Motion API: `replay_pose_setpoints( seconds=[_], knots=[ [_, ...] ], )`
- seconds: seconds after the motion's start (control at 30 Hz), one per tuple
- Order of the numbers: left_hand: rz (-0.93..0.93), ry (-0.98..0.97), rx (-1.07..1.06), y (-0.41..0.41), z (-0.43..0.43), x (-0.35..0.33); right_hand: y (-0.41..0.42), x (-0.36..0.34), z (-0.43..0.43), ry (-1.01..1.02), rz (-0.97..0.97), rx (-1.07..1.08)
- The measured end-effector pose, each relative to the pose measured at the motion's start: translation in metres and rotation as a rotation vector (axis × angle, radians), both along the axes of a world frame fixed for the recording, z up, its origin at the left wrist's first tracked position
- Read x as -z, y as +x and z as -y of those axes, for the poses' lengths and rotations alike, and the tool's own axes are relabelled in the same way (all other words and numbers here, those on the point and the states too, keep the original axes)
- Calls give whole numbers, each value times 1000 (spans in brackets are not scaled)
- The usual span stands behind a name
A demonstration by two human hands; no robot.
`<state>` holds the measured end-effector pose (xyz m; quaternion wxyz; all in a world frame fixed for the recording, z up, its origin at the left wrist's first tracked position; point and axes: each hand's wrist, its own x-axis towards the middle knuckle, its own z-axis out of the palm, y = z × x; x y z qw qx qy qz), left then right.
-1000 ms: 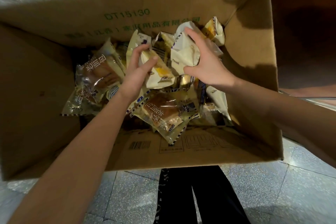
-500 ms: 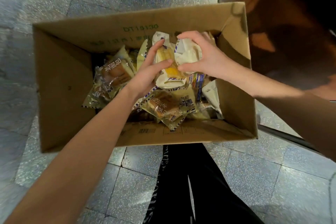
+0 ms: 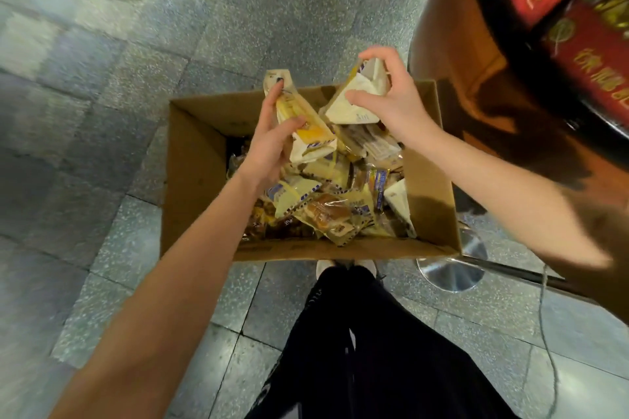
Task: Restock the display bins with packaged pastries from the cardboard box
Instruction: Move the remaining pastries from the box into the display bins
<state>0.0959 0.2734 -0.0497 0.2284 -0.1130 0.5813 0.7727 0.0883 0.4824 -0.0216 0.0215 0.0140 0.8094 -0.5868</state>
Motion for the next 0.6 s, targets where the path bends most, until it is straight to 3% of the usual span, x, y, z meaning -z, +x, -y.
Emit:
replay_pose_setpoints(
  seconds=[0.13, 0.37, 0.6],
  knots=[
    [-39, -41, -19, 3, 22, -32, 0, -35, 29, -40, -91, -27],
    [-151, 77, -219, 20, 38, -86, 16, -67, 69, -95, -164, -199],
    [-223, 35, -341, 58, 56, -115, 10, -96, 86, -19, -75, -499]
  ],
)
